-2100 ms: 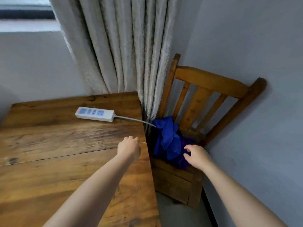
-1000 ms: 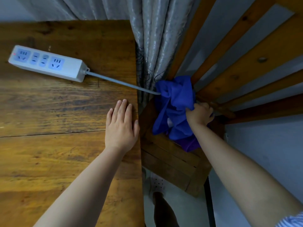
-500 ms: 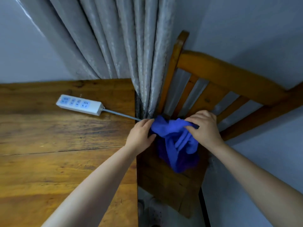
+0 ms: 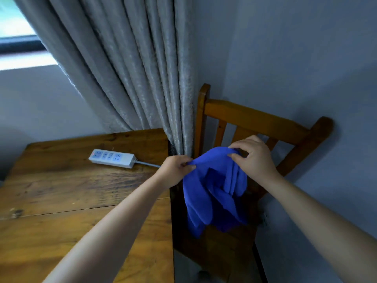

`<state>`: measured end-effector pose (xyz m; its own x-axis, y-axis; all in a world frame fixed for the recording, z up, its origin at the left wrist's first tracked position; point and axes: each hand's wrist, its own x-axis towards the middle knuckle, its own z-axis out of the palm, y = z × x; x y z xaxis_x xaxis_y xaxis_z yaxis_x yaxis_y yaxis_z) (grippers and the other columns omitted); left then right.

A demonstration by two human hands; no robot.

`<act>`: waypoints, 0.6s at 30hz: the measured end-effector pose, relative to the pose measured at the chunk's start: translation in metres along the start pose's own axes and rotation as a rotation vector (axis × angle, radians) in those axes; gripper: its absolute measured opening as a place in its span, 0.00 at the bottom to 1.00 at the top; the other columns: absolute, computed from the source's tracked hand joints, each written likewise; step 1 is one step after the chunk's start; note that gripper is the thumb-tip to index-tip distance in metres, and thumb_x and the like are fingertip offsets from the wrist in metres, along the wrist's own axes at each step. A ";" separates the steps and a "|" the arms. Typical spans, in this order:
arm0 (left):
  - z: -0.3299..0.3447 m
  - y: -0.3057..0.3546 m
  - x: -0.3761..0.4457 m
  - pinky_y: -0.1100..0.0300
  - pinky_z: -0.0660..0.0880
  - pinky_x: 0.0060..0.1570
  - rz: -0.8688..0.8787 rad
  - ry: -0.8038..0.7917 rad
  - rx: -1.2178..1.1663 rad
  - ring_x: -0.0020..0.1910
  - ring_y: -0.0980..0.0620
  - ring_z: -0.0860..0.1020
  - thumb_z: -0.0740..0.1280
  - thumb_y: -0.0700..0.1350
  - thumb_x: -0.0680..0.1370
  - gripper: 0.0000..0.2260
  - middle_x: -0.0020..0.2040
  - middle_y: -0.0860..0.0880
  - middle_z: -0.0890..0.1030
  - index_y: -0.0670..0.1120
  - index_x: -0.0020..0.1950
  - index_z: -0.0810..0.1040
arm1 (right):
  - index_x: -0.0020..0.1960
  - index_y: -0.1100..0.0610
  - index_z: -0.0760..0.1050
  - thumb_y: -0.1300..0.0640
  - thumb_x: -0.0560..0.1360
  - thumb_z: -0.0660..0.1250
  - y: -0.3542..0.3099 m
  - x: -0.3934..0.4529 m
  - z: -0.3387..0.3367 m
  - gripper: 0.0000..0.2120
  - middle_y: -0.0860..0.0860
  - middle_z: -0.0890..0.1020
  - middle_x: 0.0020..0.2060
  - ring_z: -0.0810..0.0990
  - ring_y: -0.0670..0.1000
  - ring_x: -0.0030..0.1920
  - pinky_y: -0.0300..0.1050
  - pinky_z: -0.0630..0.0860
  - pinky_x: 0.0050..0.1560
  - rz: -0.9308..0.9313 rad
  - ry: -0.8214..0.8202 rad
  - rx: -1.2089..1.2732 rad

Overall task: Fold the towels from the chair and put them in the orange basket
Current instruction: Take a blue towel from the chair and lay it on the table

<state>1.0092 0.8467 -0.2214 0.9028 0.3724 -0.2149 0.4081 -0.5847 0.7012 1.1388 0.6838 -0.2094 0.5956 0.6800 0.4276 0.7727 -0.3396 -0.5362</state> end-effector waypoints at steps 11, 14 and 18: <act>-0.182 -0.017 -0.119 0.72 0.65 0.33 0.098 0.708 0.216 0.35 0.48 0.68 0.65 0.38 0.76 0.06 0.34 0.48 0.72 0.35 0.45 0.78 | 0.36 0.62 0.79 0.60 0.66 0.63 -0.177 0.094 0.050 0.07 0.55 0.82 0.30 0.74 0.52 0.37 0.44 0.72 0.38 -0.423 0.255 0.074; -0.219 -0.040 -0.167 0.77 0.65 0.35 0.077 0.911 0.199 0.37 0.49 0.69 0.64 0.37 0.75 0.06 0.37 0.46 0.74 0.34 0.46 0.79 | 0.38 0.63 0.79 0.61 0.68 0.62 -0.250 0.099 0.070 0.08 0.57 0.81 0.32 0.78 0.58 0.35 0.42 0.73 0.38 -0.503 0.265 0.141; -0.260 -0.087 -0.234 0.67 0.65 0.37 0.024 1.035 0.272 0.40 0.47 0.73 0.62 0.41 0.74 0.11 0.40 0.41 0.79 0.34 0.48 0.79 | 0.40 0.66 0.79 0.67 0.66 0.65 -0.331 0.083 0.112 0.05 0.60 0.81 0.34 0.80 0.62 0.36 0.50 0.78 0.38 -0.553 0.188 0.201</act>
<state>0.7271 0.9981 -0.0554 0.4094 0.7143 0.5676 0.5232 -0.6935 0.4953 0.9083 0.9254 -0.0779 0.1607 0.5880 0.7928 0.9326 0.1726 -0.3171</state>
